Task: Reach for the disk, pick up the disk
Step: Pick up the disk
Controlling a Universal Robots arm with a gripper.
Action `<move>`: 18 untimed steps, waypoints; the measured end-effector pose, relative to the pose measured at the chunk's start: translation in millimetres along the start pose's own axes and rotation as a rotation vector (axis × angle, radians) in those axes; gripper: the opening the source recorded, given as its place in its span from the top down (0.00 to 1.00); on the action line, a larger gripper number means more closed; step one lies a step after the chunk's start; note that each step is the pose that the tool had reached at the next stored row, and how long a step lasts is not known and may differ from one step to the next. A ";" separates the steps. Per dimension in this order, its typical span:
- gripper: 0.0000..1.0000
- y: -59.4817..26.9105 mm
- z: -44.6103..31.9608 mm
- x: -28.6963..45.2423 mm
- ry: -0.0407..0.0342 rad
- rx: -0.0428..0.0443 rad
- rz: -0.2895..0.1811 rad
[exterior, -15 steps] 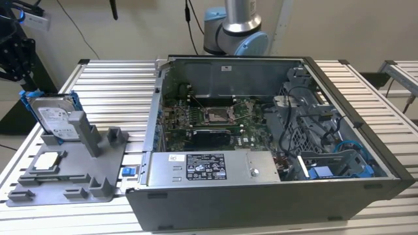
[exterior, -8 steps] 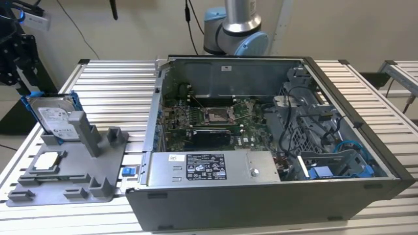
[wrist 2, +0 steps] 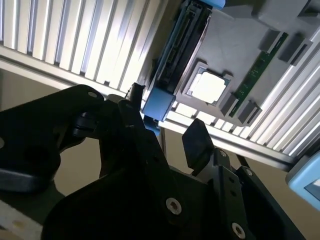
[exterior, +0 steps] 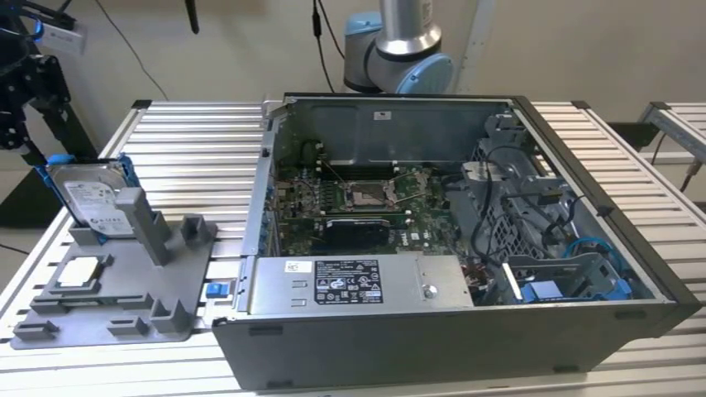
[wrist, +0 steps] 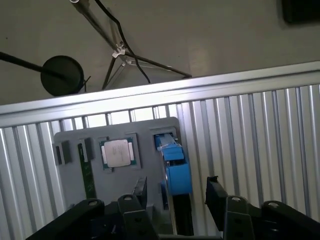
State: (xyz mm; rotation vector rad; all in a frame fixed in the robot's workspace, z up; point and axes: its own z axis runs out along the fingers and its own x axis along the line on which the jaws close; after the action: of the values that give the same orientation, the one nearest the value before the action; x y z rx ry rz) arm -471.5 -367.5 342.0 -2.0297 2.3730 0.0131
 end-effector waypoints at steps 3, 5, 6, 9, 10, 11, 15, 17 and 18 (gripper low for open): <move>0.00 -0.2 5.4 0.0 0.0001 -0.0002 -0.007; 0.00 -0.6 8.9 -0.1 0.0001 -0.0005 -0.016; 0.00 -0.7 10.7 -0.1 0.0001 -0.0006 -0.025; 0.00 -0.7 16.3 -0.5 -0.0001 -0.0011 -0.053; 0.00 -0.6 18.1 -0.7 -0.0002 -0.0012 -0.060; 0.00 -0.6 19.9 -0.8 -0.0002 -0.0014 -0.067; 0.00 -0.5 27.1 -1.0 -0.0003 -0.0018 -0.085; 0.00 -0.5 30.8 -0.9 -0.0004 -0.0018 -0.090; 0.00 -0.5 32.7 -0.9 -0.0004 -0.0017 -0.092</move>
State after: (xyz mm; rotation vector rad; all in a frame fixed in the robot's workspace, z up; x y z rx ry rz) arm -470.6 -366.0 309.3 -2.1374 2.2771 0.0142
